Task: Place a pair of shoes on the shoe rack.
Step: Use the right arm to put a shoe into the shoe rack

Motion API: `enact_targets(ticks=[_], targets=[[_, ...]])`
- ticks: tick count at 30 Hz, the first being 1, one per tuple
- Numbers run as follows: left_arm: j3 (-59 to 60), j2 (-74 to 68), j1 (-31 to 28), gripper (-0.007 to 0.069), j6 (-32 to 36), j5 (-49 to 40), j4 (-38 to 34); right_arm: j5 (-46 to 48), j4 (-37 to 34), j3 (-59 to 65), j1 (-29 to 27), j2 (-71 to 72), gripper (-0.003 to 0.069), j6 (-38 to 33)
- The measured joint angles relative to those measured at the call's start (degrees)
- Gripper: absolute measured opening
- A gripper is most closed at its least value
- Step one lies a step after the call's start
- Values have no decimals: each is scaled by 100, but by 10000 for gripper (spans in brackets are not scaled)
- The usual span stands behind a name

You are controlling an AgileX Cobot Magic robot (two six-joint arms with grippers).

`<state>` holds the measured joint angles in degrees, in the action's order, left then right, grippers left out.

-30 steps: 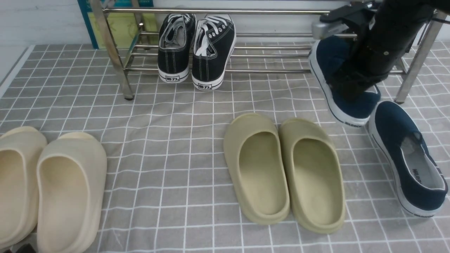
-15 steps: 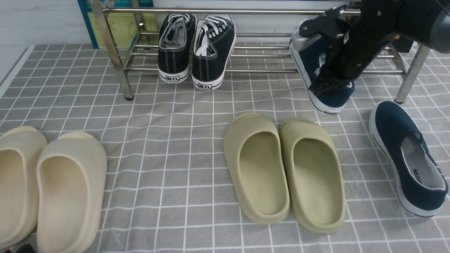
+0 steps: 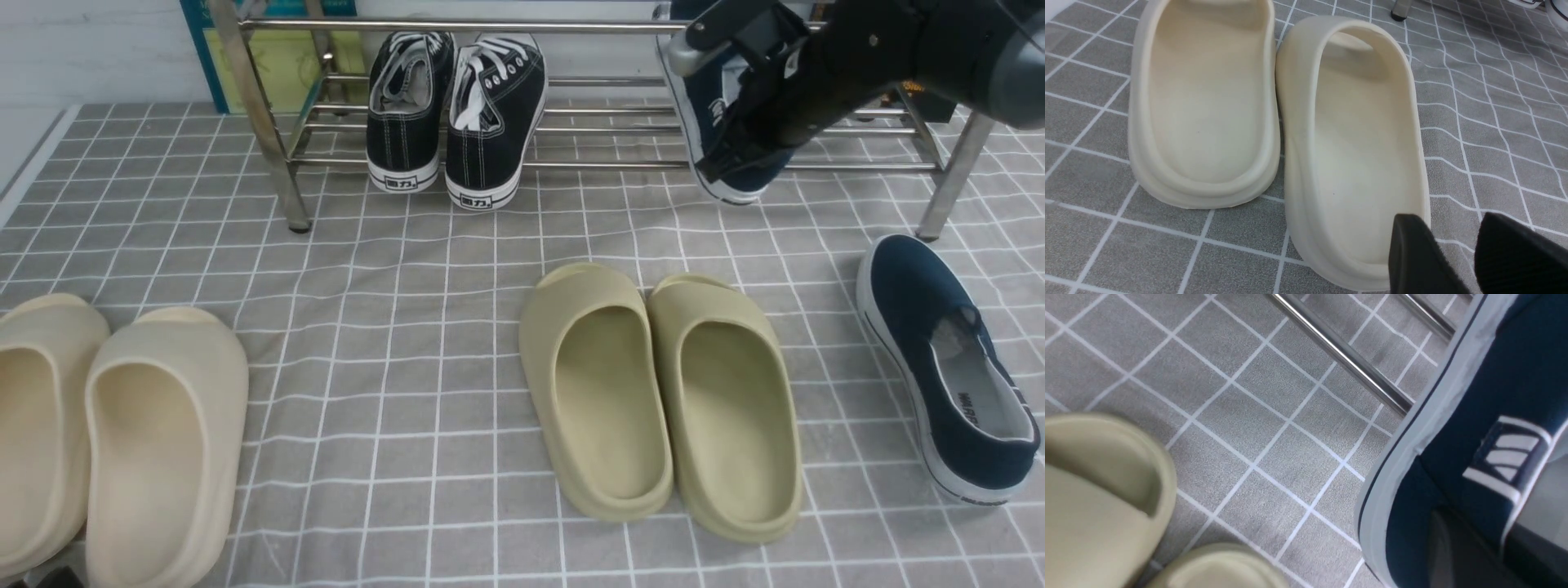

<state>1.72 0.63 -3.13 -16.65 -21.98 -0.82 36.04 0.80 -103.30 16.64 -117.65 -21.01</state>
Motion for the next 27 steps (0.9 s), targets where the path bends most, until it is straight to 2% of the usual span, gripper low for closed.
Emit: enact_targets(ticks=[4,6,7,8,11,16,20,24,27], targets=[[0,0,0,239,0,0,0,-234,68,0,-5,-88,120,-7],[0,0,0,239,0,0,0,-403,100,0,-5,-110,194,-7],[0,0,0,239,0,0,0,-443,100,0,-5,-110,200,-7],[0,0,0,239,0,0,0,-486,105,-20,-5,-93,258,-7],[0,0,0,239,0,0,0,-425,112,-20,-5,9,359,129],[0,0,0,239,0,0,0,26,120,-20,-5,426,437,369],[0,0,0,239,0,0,0,447,120,-26,-5,788,421,417],[0,0,0,239,0,0,0,1281,108,-49,-64,1077,276,483],[0,0,0,239,0,0,0,1669,-43,23,-253,987,115,623]])
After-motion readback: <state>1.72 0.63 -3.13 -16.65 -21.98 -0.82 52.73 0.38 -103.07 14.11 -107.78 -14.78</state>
